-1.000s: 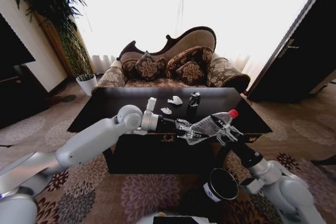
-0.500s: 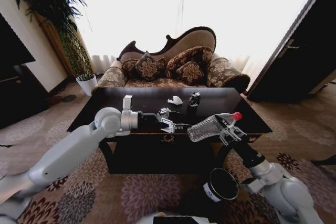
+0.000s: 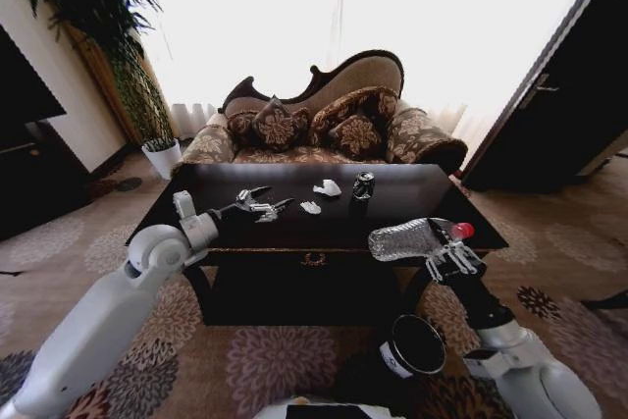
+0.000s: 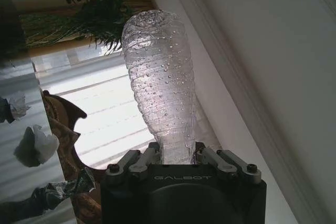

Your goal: Move to the front of the table and place the trash on the table into the trash bin.

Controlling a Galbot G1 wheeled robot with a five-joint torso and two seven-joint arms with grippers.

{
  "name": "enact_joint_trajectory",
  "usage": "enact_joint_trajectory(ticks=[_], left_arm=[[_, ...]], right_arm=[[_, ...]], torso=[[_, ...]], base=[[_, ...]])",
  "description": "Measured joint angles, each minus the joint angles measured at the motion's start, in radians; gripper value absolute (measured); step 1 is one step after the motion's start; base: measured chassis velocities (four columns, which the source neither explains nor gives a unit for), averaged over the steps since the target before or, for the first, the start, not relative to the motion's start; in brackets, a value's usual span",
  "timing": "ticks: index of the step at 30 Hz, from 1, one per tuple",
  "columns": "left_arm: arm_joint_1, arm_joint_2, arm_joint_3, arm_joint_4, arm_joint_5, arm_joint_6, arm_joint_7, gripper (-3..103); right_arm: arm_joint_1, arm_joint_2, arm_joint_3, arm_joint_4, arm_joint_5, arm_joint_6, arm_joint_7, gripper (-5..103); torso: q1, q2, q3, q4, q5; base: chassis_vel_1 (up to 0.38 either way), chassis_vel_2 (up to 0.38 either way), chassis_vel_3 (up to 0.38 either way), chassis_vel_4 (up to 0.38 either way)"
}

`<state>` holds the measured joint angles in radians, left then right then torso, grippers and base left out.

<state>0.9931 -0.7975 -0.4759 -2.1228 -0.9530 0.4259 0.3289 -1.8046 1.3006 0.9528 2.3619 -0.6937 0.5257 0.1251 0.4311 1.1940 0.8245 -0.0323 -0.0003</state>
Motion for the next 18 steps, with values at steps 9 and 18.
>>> enact_joint_trajectory(ticks=[9,18], left_arm=[[0.16,-0.03,-0.157,-0.079,0.0,-0.021,0.04,100],[0.217,-0.046,-0.232,-0.114,-0.016,-0.021,0.046,100]], right_arm=[[-0.058,-0.041,-0.068,-0.046,0.502,-0.027,-0.106,25],[-0.04,-0.077,-0.068,-0.191,0.849,-0.042,-0.119,25]], torso=[[0.0,0.0,0.0,0.0001,0.0002],[0.0,0.0,0.0,0.0,0.0003]], base=[[0.0,0.0,0.0,0.0],[0.0,0.0,0.0,0.0]])
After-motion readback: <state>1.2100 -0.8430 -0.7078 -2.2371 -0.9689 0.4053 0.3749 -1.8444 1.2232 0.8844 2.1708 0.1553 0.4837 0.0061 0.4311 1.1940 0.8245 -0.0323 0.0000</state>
